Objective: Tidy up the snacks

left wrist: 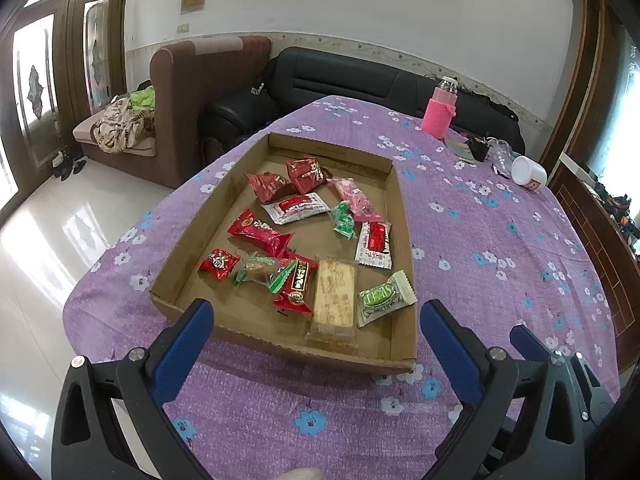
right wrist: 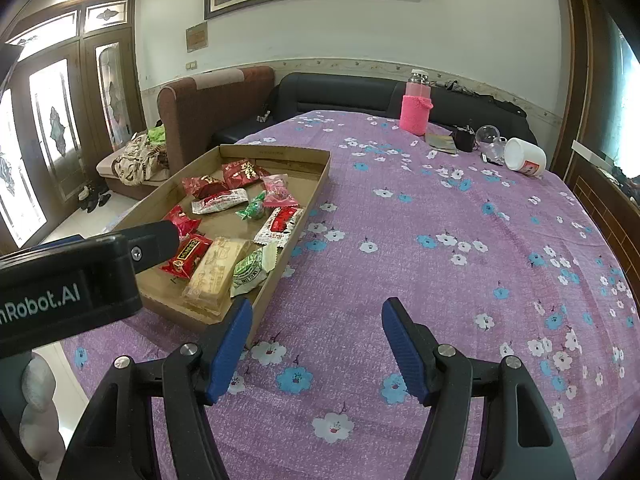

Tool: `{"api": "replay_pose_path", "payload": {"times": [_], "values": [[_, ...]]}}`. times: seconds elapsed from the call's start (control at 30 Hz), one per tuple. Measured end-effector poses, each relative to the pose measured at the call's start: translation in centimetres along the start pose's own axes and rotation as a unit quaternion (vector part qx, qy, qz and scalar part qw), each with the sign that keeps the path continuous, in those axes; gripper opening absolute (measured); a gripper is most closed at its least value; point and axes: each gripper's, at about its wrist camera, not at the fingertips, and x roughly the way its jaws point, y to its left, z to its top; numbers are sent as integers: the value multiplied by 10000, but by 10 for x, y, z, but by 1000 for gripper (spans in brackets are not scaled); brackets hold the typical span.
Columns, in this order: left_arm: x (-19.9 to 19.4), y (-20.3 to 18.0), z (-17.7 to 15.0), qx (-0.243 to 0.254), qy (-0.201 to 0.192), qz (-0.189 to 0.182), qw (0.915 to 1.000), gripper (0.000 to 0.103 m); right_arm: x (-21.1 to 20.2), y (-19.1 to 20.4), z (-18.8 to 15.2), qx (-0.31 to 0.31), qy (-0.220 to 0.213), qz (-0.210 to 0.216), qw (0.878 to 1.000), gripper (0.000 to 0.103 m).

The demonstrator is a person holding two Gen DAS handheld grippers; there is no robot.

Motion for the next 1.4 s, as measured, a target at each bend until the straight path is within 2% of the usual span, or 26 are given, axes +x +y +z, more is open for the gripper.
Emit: {"api": "replay_pose_path", "payload": {"times": [1.4], "values": [[8,6,-5,-114,148,-62,9998,103,4,8,-4,-107,70,78,9999,72]]}}
